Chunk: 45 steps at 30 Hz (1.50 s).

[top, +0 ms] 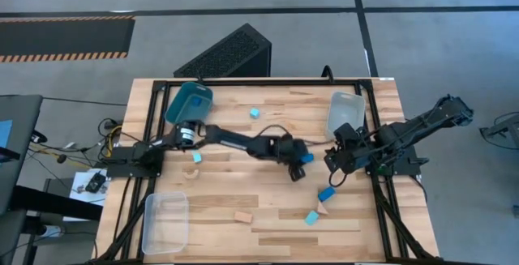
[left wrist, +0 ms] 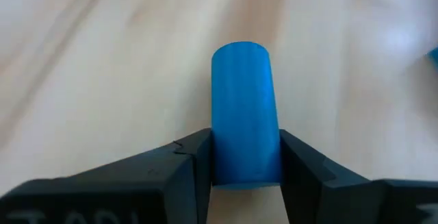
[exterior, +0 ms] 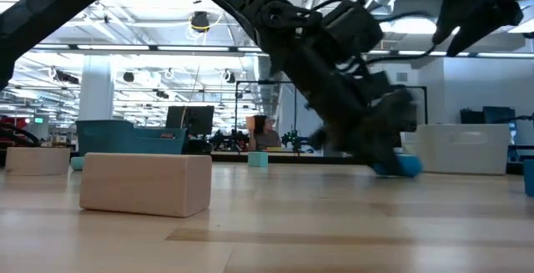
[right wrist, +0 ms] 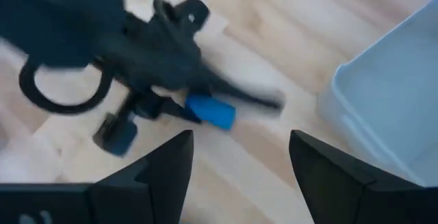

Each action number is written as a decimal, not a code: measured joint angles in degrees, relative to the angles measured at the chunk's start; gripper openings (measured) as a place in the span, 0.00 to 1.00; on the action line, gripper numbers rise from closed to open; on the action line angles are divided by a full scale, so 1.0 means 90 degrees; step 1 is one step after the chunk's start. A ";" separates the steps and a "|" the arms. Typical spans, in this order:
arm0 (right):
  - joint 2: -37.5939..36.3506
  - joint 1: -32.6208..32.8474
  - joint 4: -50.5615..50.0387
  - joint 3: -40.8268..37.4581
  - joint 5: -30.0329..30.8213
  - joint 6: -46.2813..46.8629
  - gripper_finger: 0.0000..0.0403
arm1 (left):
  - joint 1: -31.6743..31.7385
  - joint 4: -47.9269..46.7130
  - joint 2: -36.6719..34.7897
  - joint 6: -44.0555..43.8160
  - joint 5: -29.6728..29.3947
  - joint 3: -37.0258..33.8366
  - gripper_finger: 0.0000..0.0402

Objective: Sort & place blocks by color
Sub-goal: Put the left blue block into the blue bin

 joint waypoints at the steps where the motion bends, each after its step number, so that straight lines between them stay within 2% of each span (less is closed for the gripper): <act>1: -0.0001 -0.0056 -0.0002 0.0000 0.0091 -0.0025 0.66 | 0.0094 -0.0300 -0.0136 -0.0020 0.0124 -0.0014 0.25; 3: 0.0000 -0.0234 0.0000 0.0000 0.0166 -0.0209 0.66 | 0.0259 -0.0682 -0.0472 0.0021 0.0280 -0.0019 0.25; 7: -0.0004 -0.0749 0.0048 0.0000 0.0193 -0.0578 0.66 | 0.0576 -0.1404 -0.1429 0.0516 -0.0348 -0.0127 0.28; 9: -0.0005 -0.0999 0.0122 0.0000 0.0199 -0.0647 0.66 | 0.0836 -0.1672 -0.1859 0.0783 -0.0439 -0.0399 0.29; 12: -0.0005 -0.1303 0.0336 0.0000 0.0257 -0.0653 0.66 | 0.1420 -0.1722 -0.2507 0.0849 -0.0360 -0.1291 0.27; 16: -0.0005 -0.1550 0.0868 0.0001 0.0365 -0.0659 0.66 | 0.2312 -0.1163 -0.3773 0.0847 -0.0134 -0.2850 0.26; 19: -0.0005 -0.1778 0.1170 0.0002 0.0451 -0.0802 0.66 | 0.2929 -0.1217 -0.4636 0.0847 -0.0046 -0.3861 0.27; 23: -0.0005 -0.2275 0.1627 0.0002 0.0413 -0.1132 0.66 | 0.3704 -0.1302 -0.5829 0.0721 -0.0180 -0.4837 0.28; 27: -0.0005 -0.2676 0.2154 0.0002 0.0178 -0.1460 0.66 | 0.4305 -0.1750 -0.6568 0.0286 -0.0588 -0.5569 0.27; 30: 0.0096 -0.2823 0.2554 0.0010 0.0028 -0.1657 0.66 | 0.4731 -0.2002 -0.6926 0.0056 -0.0709 -0.5921 0.29; 35: 0.0466 -0.2942 0.2696 0.0007 -0.0437 -0.1829 0.66 | 0.5215 -0.2341 -0.7037 -0.0277 -0.0665 -0.6308 0.31; 42: 0.1122 -0.2741 0.2830 0.0002 -0.0664 -0.1619 0.66 | 0.5590 -0.2417 -0.6986 -0.0952 -0.0462 -0.6554 0.32; 45: 0.1331 -0.2750 0.3189 0.0000 -0.0745 -0.1522 0.66 | 0.5723 -0.2538 -0.6986 -0.0922 -0.0378 -0.6566 0.32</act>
